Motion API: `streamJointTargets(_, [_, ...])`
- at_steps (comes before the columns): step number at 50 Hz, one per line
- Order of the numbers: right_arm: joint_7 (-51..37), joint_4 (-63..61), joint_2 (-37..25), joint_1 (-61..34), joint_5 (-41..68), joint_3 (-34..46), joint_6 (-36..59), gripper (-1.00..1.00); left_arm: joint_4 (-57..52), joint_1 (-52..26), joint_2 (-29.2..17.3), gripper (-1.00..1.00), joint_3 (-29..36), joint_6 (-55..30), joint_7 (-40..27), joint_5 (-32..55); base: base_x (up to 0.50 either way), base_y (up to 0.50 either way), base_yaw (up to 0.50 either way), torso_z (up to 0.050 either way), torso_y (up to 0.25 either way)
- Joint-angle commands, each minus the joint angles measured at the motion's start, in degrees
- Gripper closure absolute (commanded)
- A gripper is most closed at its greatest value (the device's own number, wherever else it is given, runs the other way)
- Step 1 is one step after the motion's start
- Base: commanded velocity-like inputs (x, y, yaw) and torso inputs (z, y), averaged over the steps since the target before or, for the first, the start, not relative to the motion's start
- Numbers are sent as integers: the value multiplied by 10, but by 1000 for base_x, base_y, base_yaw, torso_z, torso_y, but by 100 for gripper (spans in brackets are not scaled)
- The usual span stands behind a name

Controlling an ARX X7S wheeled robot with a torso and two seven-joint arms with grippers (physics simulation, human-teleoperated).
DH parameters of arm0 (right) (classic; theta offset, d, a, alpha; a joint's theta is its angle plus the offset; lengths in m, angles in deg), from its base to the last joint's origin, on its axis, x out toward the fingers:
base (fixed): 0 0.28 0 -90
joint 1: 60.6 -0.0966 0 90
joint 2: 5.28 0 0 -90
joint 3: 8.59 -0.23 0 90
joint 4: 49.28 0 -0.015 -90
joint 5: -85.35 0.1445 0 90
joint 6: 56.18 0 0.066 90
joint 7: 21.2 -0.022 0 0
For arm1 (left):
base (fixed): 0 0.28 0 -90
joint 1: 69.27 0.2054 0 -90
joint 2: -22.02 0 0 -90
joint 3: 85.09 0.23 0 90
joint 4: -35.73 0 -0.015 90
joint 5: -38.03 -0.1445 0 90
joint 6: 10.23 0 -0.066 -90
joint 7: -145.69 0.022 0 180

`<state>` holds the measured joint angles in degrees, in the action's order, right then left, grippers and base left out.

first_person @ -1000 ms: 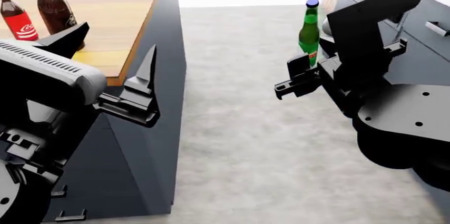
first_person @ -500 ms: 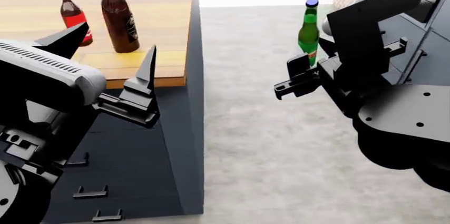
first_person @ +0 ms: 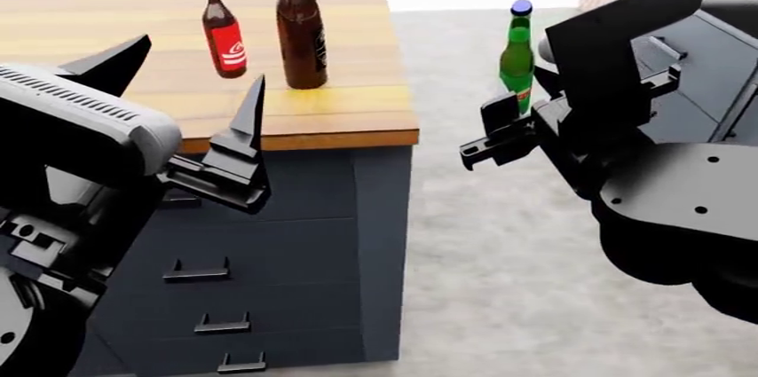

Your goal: Move the drinks to the dining counter.

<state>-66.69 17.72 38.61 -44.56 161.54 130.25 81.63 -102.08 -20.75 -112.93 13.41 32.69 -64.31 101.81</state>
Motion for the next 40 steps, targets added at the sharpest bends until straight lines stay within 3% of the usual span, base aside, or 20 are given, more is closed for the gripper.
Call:
streamJointTargets(1, [-2,-6,-2,-7,-13,-6,7,100,-2,-3,-2,-100,-1,0,-4,5,-499,35,0,0,0])
streamJointTargets(15, [-3,-7,-3,-8,-10,-7,9,100,-1,0,-3,-100,1,3,-3,4,-499,35,0,0,1])
streamJointTargets(29, [-48,-43,-17,-77,61,-30,62,100,1,-9,-4,-100,3,2,-3,8,-499,35,0,0,0])
streamJointTargets(40, [-40,-44,-4,-62,46,-20,53,100,0,-3,-6,-100,3,6,-4,5,-499,35,0,1,1])
